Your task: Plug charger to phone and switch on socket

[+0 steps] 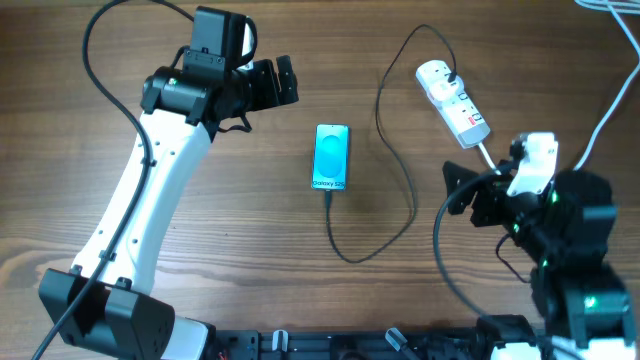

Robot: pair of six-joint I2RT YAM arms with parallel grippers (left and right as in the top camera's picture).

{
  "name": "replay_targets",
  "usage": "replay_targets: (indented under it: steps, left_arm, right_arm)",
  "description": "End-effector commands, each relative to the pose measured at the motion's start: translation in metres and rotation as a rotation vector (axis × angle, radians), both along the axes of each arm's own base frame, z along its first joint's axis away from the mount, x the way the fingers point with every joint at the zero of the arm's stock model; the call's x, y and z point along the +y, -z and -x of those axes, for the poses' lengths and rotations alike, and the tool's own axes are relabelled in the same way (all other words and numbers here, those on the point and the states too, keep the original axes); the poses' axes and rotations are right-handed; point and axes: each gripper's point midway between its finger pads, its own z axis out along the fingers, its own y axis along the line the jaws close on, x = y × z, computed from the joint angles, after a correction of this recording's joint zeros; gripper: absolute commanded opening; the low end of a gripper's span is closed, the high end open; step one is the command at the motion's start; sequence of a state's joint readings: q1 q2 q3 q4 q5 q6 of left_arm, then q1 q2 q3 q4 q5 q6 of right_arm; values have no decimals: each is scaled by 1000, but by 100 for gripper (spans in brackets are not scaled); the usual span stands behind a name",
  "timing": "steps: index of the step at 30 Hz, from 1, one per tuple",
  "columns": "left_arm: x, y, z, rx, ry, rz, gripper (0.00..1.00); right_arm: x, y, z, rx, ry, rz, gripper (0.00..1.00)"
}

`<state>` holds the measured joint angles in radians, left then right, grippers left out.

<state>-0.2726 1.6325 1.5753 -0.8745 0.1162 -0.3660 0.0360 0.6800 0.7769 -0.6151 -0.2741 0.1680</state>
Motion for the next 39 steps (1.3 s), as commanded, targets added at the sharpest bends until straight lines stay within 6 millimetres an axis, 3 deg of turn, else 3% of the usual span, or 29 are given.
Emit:
replay_targets:
  steps: [1,6,11,17,24,26,39]
  left_arm:
    - [2,2,0,3,-16,-2,100]
    - [2,2,0,3,-16,-2,100]
    - [2,2,0,3,-16,-2,100]
    - [2,2,0,3,-15,-1,100]
    - [2,2,0,3,-15,-1,100]
    - [2,2,0,3,-16,-2,100]
    - [2,2,0,3,-15,-1,100]
  right_arm:
    - [10,2,14,-215,-93,49,100]
    - [9,18,24,-483,-113,148,100]
    - [4,31,25,-623,-86,208,100]
    - [-16,31,21,-642,29,261,100]
    - [-34,49,14,-635,159,182,100]
    - [-44,69,12,-548,208,208,100]
    - [-44,69,12,-554,201,232,100]
